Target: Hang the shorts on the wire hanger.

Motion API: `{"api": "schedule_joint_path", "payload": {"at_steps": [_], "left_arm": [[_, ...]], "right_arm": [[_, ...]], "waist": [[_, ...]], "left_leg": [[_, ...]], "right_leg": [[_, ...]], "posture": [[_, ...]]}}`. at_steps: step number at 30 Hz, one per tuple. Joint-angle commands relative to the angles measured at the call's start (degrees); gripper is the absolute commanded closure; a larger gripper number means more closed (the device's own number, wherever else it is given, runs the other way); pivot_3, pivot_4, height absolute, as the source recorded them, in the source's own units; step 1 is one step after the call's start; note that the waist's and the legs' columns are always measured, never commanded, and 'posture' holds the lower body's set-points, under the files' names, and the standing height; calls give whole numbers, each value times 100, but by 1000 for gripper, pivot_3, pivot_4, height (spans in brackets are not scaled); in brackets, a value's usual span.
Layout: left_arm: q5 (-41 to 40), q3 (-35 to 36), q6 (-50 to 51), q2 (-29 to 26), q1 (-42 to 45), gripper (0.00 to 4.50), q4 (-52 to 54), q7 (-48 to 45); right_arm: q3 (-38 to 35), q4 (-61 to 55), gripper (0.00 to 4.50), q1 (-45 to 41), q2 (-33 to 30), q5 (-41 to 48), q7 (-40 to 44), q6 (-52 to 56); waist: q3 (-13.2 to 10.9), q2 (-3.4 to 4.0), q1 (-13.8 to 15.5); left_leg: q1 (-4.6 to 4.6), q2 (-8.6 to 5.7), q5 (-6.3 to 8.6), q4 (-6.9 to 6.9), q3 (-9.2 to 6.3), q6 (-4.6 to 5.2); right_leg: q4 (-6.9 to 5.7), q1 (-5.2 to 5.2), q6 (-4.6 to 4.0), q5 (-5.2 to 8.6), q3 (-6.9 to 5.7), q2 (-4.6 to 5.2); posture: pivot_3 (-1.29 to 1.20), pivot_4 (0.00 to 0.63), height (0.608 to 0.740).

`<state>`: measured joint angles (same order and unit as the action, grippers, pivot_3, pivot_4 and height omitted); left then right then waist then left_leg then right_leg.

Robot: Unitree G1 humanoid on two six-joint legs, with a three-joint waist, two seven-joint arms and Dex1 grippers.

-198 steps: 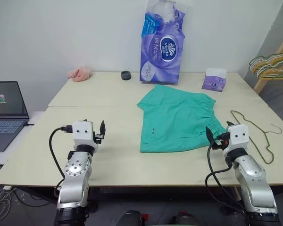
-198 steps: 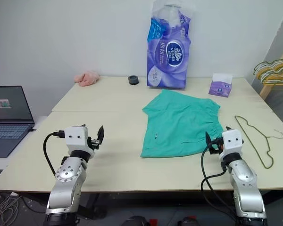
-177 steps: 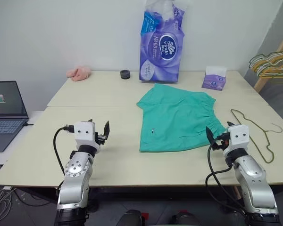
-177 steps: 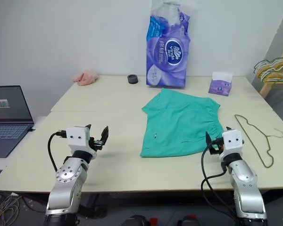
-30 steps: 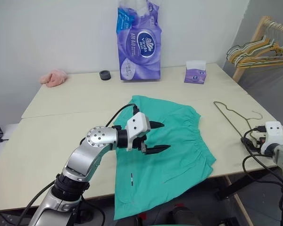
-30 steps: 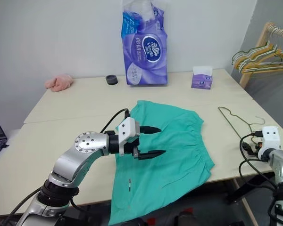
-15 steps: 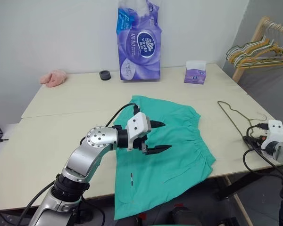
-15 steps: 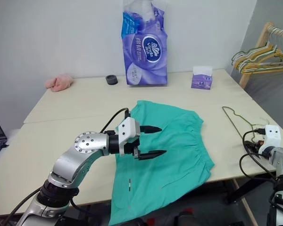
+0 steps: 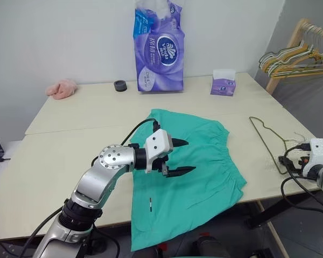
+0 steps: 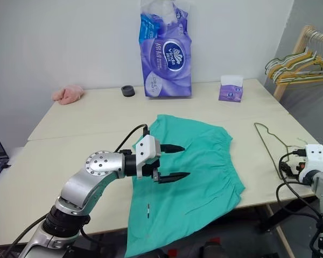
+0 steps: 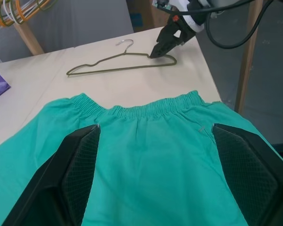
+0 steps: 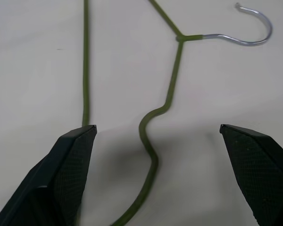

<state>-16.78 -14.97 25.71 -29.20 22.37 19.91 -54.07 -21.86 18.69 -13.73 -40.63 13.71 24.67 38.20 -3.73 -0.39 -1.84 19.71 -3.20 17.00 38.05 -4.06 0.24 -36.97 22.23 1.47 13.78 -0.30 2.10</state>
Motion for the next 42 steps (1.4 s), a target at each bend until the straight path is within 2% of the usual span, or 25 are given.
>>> {"api": "schedule_joint_path", "payload": {"at_steps": [1,7,8,11,20,22,26,29,31,36,39,42], "left_arm": [[8,-13,-130,-12,19,488,180,14],[41,-27,-187,-16,73,488,108,-14],[48,-31,-195,-13,79,488,99,-15],[53,-38,-208,1,80,488,95,-6],[18,-1,-142,57,8,488,147,119],[-9,15,-113,68,-1,488,147,164],[-222,145,135,63,22,488,84,179],[-279,226,177,15,91,14,-56,159],[-242,289,117,-5,155,14,-195,176],[-203,858,-28,-16,734,14,-1141,393],[-302,1109,46,9,1043,14,-1568,429],[-577,1614,295,75,1618,14,-2312,560]], "right_arm": [[-37,-62,21,38,84,-28,-170,15],[237,372,21,-102,87,-130,-137,246],[262,482,186,-162,71,-121,-104,327],[367,693,896,-249,45,-82,49,517],[626,904,3933,-203,113,-290,-44,419],[693,860,4466,-165,99,-338,-39,342],[956,536,4466,-45,-44,-521,124,-36],[1270,168,4500,70,-256,-739,350,-425],[1449,-155,4500,136,-421,-898,490,-776],[2029,-1547,4500,185,-982,-1534,923,-2006],[2285,-1829,4500,173,-1180,-1875,1044,-2568],[2740,-2024,4500,5,-1566,-2650,1075,-3836]], "waist": [[0,1,0],[5,-6,-12],[7,-10,-15],[18,-26,-10],[66,-102,22],[74,-116,32],[76,-119,30],[72,-110,30],[67,-101,26],[24,-34,-8],[19,-26,-21],[15,-28,1]], "left_leg": [[0,0,0,0,0,0],[-1,1,0,-1,4,0],[-2,1,0,0,5,0],[-4,1,0,0,5,1],[-11,1,1,1,-6,1],[-15,0,1,1,-8,1],[-17,0,2,1,-10,2],[-16,0,2,0,-11,2],[-16,0,2,-1,-10,2],[1,-1,2,0,-7,1],[4,2,2,-3,-7,0],[8,-4,2,-1,-10,-4]], "right_leg": [[0,0,0,0,0,0],[0,-2,0,0,4,-1],[0,-3,0,0,5,-1],[0,-5,-1,-1,5,-1],[5,-16,1,0,-6,1],[7,-20,1,0,-8,3],[9,-23,2,0,-10,5],[9,-22,2,1,-11,5],[8,-18,1,2,-11,5],[4,3,4,1,-10,4],[4,9,10,5,-11,2],[5,10,14,8,-13,5]], "posture": [[-79,37,740],[-81,32,740],[-81,31,740],[-77,31,740],[-67,30,740],[-67,30,740],[-72,29,740],[-76,27,740],[-78,25,740],[-86,21,740],[-86,18,740],[-85,17,740]]}}
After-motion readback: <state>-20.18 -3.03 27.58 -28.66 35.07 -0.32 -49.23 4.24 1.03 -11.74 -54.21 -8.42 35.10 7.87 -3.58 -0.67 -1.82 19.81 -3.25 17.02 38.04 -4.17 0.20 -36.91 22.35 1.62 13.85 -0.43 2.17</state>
